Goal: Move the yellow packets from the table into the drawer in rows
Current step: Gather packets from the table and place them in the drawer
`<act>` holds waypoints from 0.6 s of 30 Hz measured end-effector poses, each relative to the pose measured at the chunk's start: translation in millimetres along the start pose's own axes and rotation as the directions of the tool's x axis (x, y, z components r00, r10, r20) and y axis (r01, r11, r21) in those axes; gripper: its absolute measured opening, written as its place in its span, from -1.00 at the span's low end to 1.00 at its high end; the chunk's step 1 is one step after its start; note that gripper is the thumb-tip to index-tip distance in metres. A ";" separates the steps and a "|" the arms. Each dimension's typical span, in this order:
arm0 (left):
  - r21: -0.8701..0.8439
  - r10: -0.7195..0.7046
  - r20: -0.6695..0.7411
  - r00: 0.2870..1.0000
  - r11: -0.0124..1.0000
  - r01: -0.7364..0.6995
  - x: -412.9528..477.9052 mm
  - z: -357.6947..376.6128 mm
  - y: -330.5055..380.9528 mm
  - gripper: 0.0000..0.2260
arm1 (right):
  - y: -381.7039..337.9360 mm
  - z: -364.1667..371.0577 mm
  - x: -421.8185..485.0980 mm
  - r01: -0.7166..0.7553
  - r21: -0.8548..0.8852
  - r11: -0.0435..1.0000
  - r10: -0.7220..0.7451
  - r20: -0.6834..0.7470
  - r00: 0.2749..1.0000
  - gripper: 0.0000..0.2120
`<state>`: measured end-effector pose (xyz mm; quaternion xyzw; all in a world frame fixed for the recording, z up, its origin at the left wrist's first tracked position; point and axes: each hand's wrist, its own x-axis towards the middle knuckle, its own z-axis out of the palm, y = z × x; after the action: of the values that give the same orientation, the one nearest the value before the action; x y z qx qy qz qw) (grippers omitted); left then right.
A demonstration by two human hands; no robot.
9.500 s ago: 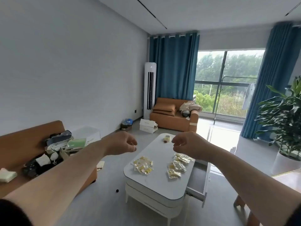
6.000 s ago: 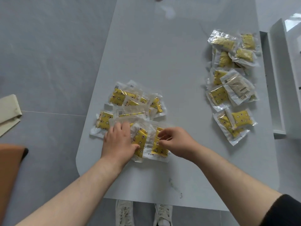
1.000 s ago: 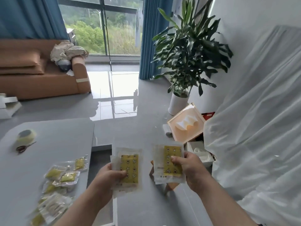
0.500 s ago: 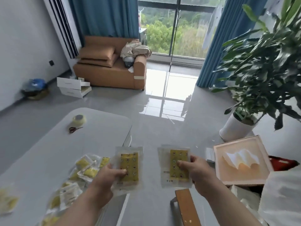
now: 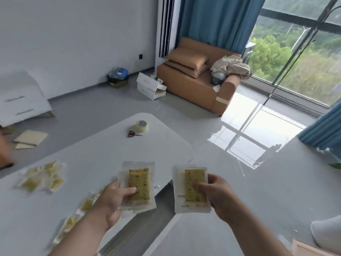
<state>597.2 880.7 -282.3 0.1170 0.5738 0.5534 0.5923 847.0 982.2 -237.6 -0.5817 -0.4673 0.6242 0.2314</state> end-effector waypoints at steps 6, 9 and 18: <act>-0.172 0.012 -0.294 0.956 0.983 -0.065 15.8 -33.9 2.0 -0.77 | -26.6 63.5 89.8 0.001 -0.151 0.989 0.036 0.246 0.969 -0.88; -0.216 0.017 -0.316 0.948 0.972 -0.089 20.9 -36.2 3.8 -0.76 | -35.5 76.2 104.6 0.003 -0.173 0.985 0.046 0.276 0.960 -0.90; -0.385 -0.073 -0.603 0.794 0.898 -0.210 117.2 -57.2 -67.6 -0.16 | 17.9 142.2 248.8 0.067 -0.337 0.939 0.115 0.491 0.863 -0.86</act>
<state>554.4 920.5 -417.0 -0.1788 0.5896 0.6965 0.3679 663.8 1136.5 -396.0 -0.4357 -0.6053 0.6661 -0.0115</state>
